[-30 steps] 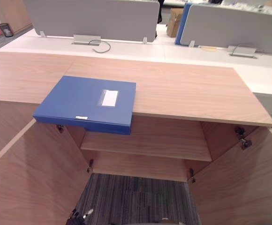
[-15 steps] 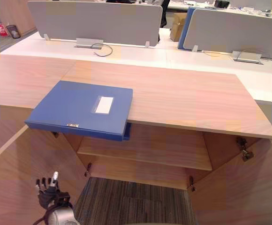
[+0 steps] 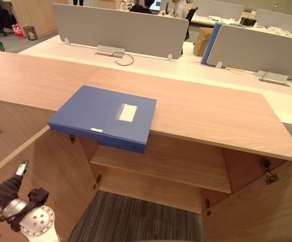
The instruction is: Walk over to the cabinet, pick up the folder, carry it to the office cabinet, place the folder inside the office cabinet, then close the office cabinet door
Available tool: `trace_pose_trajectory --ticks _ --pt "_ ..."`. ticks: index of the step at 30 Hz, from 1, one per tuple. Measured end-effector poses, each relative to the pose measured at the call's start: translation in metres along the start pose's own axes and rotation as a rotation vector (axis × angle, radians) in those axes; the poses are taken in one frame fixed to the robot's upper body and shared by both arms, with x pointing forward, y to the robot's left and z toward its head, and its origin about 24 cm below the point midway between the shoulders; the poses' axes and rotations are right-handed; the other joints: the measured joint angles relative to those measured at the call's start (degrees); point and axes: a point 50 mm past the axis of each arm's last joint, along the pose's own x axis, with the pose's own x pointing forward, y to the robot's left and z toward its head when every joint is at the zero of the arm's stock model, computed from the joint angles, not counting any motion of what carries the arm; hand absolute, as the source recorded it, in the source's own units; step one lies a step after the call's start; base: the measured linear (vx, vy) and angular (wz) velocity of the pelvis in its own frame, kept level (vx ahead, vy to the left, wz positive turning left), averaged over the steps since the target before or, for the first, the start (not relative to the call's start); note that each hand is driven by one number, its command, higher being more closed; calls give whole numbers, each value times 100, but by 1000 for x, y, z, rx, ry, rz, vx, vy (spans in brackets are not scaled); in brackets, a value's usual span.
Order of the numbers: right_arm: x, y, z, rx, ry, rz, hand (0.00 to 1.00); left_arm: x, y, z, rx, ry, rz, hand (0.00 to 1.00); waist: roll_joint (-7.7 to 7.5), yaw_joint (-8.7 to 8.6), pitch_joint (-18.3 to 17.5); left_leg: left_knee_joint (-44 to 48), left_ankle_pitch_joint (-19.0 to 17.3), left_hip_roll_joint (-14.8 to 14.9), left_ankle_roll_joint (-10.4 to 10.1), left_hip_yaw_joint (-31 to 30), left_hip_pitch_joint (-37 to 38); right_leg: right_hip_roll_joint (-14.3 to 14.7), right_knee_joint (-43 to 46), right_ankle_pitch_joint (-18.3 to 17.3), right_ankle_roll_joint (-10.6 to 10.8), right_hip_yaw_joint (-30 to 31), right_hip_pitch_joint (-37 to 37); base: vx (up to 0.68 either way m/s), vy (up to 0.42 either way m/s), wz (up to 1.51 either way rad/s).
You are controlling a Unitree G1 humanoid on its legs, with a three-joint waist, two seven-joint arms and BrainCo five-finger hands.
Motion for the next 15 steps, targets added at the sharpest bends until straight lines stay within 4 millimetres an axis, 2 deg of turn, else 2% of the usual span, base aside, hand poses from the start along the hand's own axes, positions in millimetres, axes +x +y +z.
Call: trace_pose_trajectory --ticks 6,8,12,15 --pt "2 -2 5 -37 -9 13 0 6 -26 45 135 -377 -80 0 73 8 -54 27 47 7 -23 39 -93 48 1 23 -33 68 -127 -1 5 -4" --pt "2 -3 5 -40 -12 11 0 7 -30 53 160 -462 -83 0 110 -7 -36 27 46 8 -23 60 -91 50 2 28 -40 100 -143 -10 24 -10" --pt "2 -5 4 -42 -13 9 0 6 -33 63 215 -626 -112 0 138 0 -22 27 46 24 -23 123 -81 64 8 33 -49 141 -162 -21 19 -6" --pt "2 -6 5 -44 -22 5 0 10 -40 56 299 -728 -159 0 176 7 -25 21 46 41 -23 187 -67 75 12 60 -87 199 -196 -31 18 -11"
